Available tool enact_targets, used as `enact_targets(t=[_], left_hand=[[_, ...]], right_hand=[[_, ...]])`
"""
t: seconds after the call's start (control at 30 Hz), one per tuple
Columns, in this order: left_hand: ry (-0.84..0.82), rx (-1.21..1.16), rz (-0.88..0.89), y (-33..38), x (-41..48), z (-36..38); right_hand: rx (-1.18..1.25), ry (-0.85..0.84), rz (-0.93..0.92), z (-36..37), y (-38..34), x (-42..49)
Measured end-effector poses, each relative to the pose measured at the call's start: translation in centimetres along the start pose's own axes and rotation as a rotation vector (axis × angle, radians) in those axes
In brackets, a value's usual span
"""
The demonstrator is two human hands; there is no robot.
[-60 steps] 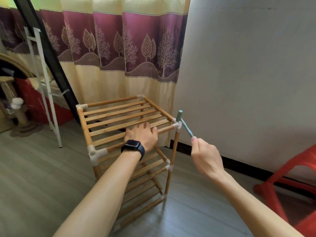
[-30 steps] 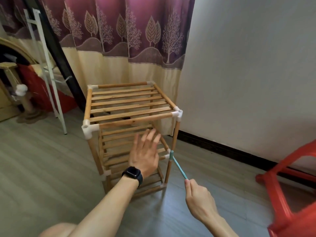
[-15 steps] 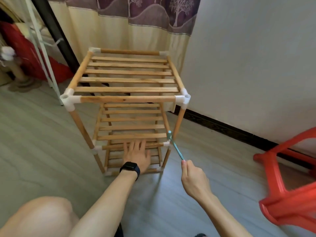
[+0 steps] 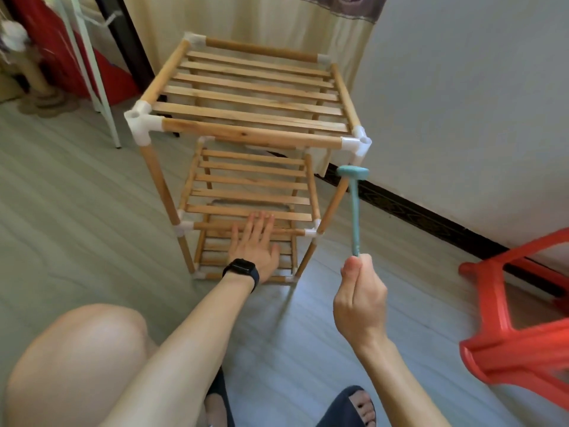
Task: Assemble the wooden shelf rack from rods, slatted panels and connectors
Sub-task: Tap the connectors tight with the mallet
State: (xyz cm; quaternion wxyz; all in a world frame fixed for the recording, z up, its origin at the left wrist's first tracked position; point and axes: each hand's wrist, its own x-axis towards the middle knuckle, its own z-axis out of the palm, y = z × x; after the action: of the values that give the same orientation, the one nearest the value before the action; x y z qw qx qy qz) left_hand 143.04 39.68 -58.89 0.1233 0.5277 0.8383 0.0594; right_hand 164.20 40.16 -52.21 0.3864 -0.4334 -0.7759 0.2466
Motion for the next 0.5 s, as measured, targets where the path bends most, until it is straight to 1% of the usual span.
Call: enact_targets(t=[0.03, 0.07, 0.1, 0.13, 0.17, 0.2, 0.23, 0.3, 0.33, 0.37, 0.4, 0.47, 0.5], left_hand=[[-0.013, 0.01, 0.0, 0.0, 0.0, 0.0], [-0.026, 0.017, -0.004, 0.0, 0.1, -0.1], [-0.039, 0.027, -0.007, -0.1, 0.0, -0.2], [-0.052, 0.037, -0.008, -0.1, -0.1, -0.3], [-0.067, 0.038, -0.007, 0.0, -0.1, -0.5], [-0.084, 0.039, -0.002, 0.0, -0.2, -0.6], [-0.086, 0.043, 0.002, 0.1, -0.2, -0.5], [-0.076, 0.062, -0.003, 0.1, -0.3, -0.5], [-0.088, 0.061, -0.001, 0.1, -0.4, -0.6], [-0.092, 0.054, -0.002, 0.1, -0.4, -0.5], [-0.083, 0.05, -0.005, 0.0, -0.4, -0.4], [-0.093, 0.043, -0.008, 0.0, -0.4, -0.7], [-0.105, 0.04, -0.004, 0.1, -0.3, -1.0]], right_hand=[[0.019, 0.005, 0.022, 0.5, 0.3, -0.2], [-0.012, -0.075, 0.09, 1.2, 0.9, -0.4], [-0.148, -0.234, 0.2, 1.8, 1.4, -0.6], [-0.355, -0.416, 0.291, 2.2, 2.0, -0.7], [-0.474, -0.503, 0.337, 2.2, 2.4, -0.6], [-0.472, -0.485, 0.35, 2.2, 2.5, -0.4], [-0.363, -0.389, 0.325, 2.0, 2.3, -0.2], [-0.08, -0.134, 0.186, 1.6, 0.8, 0.3], [0.003, -0.059, 0.133, 1.5, 0.7, 0.3], [0.002, -0.065, 0.132, 1.6, 1.0, 0.3], [-0.071, -0.149, 0.182, 2.0, 1.3, 0.2], [-0.428, -0.483, 0.359, 2.5, 2.5, -0.6], [-0.494, -0.511, 0.379, 2.6, 3.2, -0.8]])
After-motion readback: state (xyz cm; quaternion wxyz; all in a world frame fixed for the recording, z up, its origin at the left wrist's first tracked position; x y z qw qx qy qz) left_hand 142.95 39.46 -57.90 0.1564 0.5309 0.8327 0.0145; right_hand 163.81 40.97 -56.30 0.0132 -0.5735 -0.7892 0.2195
